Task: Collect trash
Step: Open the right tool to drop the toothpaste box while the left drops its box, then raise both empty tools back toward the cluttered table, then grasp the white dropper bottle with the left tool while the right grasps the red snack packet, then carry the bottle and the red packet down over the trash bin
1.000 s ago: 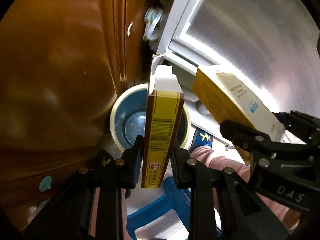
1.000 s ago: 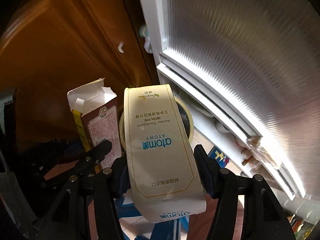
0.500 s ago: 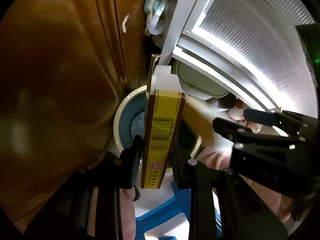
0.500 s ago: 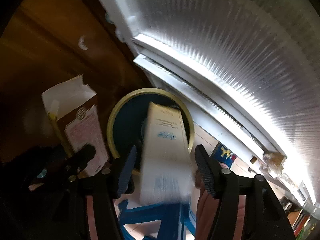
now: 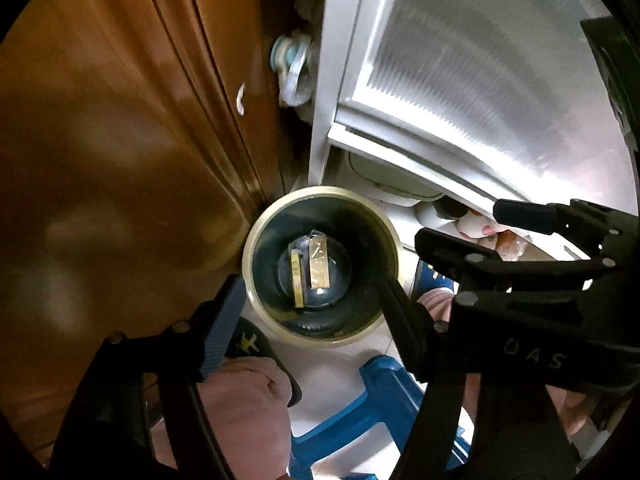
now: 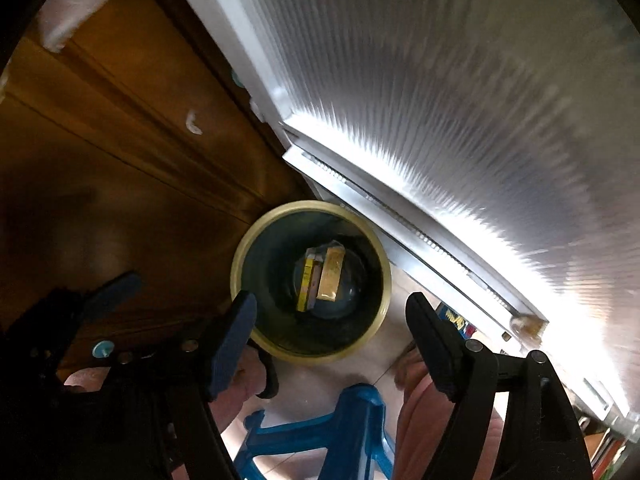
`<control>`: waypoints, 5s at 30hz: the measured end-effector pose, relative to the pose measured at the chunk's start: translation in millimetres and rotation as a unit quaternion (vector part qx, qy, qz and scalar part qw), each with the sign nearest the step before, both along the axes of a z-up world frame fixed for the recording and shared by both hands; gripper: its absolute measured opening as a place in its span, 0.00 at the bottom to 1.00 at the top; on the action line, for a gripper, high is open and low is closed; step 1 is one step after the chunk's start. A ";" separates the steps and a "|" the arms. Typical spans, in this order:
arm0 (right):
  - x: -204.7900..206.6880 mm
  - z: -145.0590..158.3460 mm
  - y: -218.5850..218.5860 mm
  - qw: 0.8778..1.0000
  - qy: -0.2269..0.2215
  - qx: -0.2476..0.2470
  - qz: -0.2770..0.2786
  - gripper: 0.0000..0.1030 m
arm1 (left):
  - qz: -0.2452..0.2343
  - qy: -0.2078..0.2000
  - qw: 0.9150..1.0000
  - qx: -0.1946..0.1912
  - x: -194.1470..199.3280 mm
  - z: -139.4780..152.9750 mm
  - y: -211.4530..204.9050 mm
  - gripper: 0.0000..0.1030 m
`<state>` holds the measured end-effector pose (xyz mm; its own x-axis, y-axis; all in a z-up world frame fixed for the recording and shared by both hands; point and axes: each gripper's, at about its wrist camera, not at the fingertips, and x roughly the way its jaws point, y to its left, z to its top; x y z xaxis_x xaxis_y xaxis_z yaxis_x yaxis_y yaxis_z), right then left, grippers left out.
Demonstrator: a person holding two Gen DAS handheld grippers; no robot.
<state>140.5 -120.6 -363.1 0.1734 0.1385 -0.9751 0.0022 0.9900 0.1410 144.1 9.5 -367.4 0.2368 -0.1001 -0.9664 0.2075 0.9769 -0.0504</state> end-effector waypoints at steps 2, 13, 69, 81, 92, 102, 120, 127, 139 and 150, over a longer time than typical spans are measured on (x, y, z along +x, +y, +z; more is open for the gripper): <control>-6.5 15.1 -2.4 1.000 -0.009 0.003 0.001 0.76 | -0.003 -0.008 1.000 0.000 -4.9 9.2 -1.3 0.65; -73.4 87.1 -5.9 0.997 -0.072 0.002 0.010 0.76 | 0.001 -0.057 0.998 -0.006 -54.7 80.8 2.0 0.65; 5.9 397.4 -141.5 0.938 -0.344 0.006 -0.032 0.76 | 0.031 -0.219 0.972 -0.082 80.9 369.8 7.1 0.70; 94.8 349.0 -181.7 0.951 -0.292 0.042 -0.089 0.76 | 0.027 -0.175 0.982 -0.068 188.1 322.6 -44.6 0.59; 138.1 326.0 -122.4 0.957 -0.277 -0.083 -0.006 0.76 | 0.028 -0.151 0.987 -0.057 226.0 296.0 -58.6 0.40; 141.2 311.7 -140.7 0.970 -0.238 -0.033 -0.026 0.11 | 0.029 -0.154 0.986 -0.059 222.3 293.6 -54.7 0.20; 17.0 383.2 -147.7 0.944 -0.319 0.080 -0.028 0.06 | 0.008 -0.200 0.973 -0.112 96.8 357.0 -30.3 0.20; -55.6 405.9 -104.9 0.933 -0.340 0.120 0.010 0.06 | 0.005 -0.231 0.964 -0.132 17.4 379.6 -7.1 0.20; -150.0 388.7 -22.6 0.929 -0.325 0.151 0.092 0.06 | 0.042 -0.238 0.964 -0.114 -86.5 343.0 25.9 0.20; -156.9 302.0 7.3 0.949 -0.248 0.139 0.135 0.06 | 0.042 -0.181 0.978 -0.093 -107.1 267.3 26.5 0.20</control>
